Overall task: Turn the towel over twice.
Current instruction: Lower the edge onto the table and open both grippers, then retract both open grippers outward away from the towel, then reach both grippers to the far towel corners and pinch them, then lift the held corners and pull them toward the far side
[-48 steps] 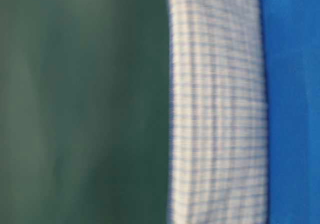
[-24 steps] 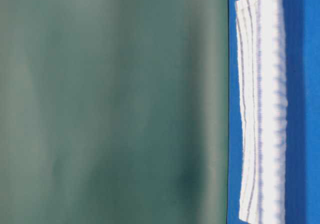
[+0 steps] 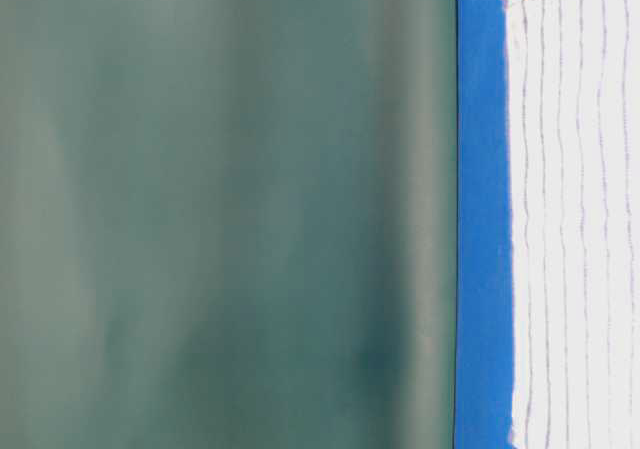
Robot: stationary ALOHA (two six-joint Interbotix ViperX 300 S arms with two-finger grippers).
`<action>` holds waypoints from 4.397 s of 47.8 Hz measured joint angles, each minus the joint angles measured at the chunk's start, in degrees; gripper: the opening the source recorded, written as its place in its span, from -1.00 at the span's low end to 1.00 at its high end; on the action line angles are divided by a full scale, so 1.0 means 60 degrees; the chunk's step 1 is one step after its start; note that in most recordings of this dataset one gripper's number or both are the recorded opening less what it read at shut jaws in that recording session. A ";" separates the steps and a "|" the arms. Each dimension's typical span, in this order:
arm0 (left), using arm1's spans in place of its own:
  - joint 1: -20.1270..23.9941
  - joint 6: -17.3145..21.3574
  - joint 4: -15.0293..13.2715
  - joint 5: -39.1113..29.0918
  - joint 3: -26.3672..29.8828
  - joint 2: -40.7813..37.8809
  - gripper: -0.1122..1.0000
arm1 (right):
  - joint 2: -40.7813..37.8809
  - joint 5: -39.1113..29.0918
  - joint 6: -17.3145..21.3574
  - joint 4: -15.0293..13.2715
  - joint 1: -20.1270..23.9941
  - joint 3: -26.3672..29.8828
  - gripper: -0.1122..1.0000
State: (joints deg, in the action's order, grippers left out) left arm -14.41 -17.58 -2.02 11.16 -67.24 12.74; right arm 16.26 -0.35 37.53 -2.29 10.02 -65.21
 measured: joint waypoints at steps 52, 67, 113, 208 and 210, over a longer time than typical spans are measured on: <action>0.1348 0.1333 0.0029 -0.0937 0.0249 0.3149 0.66 | 0.2065 -0.1406 -0.0366 -0.2695 -0.0615 0.1289 0.32; 0.2212 0.2988 0.0029 -0.0674 -0.0249 0.5625 0.66 | 0.4688 -0.1055 -0.0381 -0.5244 -0.1626 0.0952 0.31; 0.3896 0.3369 0.0044 0.0747 -0.1011 0.6064 0.65 | 0.5186 0.0190 -0.0205 -0.5347 -0.3882 -0.0015 0.31; 0.7456 0.3472 0.0044 0.2476 0.0586 -0.2446 -0.73 | -0.2666 0.1523 -0.0366 -0.5259 -0.7749 0.1479 -0.71; 0.7456 0.3472 0.0044 0.2446 0.0586 -0.2358 -0.73 | -0.2593 0.1523 -0.0366 -0.5259 -0.7749 0.1465 -0.71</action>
State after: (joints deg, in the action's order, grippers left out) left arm 30.32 3.25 -1.76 25.84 -63.72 -1.41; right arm 0.70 8.79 35.33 -33.84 -36.47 -56.43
